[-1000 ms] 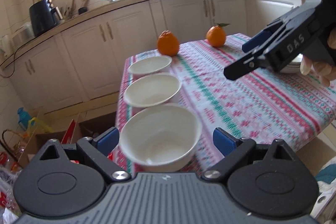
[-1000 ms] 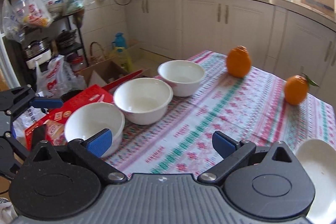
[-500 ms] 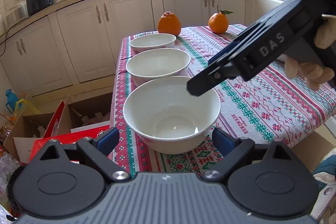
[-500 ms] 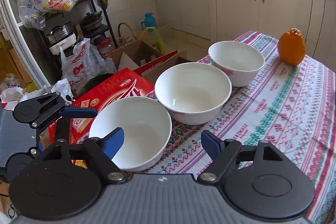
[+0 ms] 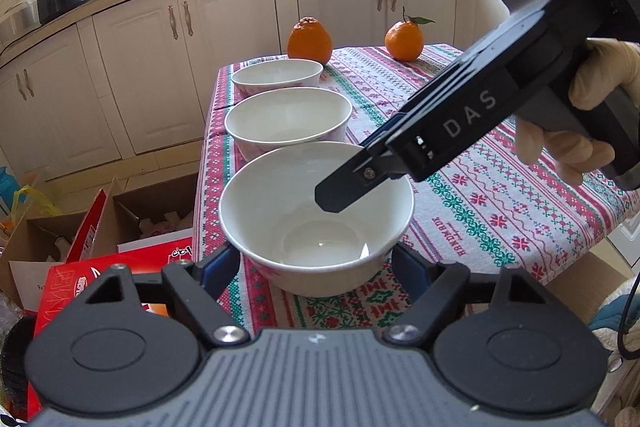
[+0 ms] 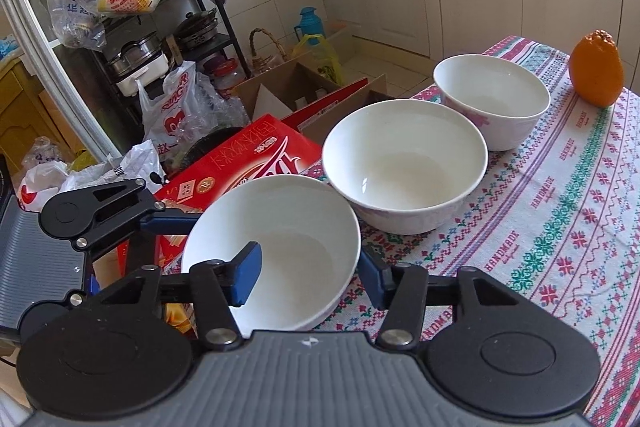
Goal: Organize plates and bowls
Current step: 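Move the right gripper to the white bowls and grasp one bowl's rim, then lift the white bowl with the right gripper and carry it toward the plate stack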
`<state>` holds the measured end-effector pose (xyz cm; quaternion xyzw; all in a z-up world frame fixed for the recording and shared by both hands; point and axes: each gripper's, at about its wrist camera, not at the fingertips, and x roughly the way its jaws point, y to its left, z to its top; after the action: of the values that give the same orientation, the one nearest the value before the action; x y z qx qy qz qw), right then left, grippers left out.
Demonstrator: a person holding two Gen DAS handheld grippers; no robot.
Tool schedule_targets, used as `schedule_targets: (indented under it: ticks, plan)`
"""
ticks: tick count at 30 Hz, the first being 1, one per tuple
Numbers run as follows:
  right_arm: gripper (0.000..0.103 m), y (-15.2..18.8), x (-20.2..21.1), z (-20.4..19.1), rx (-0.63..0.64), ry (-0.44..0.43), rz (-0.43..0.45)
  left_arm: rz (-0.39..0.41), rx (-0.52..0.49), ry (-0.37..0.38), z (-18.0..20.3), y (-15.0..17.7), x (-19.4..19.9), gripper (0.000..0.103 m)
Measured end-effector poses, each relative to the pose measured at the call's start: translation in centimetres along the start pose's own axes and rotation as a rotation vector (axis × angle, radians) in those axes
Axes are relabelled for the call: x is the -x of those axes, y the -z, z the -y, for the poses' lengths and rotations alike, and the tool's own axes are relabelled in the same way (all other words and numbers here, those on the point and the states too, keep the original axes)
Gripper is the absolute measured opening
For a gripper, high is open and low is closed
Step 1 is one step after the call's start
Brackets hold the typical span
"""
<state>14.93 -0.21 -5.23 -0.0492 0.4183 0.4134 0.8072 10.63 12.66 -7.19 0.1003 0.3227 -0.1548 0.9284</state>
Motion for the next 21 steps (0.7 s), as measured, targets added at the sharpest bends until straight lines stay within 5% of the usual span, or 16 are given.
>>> schedule_targets:
  ticks: [21]
  plan:
    - [0.057, 1.7, 4.4, 1.6, -0.041, 0.056, 0.073, 0.012, -0.066, 0.065, 2.8, -2.5, -0.5, 0.082]
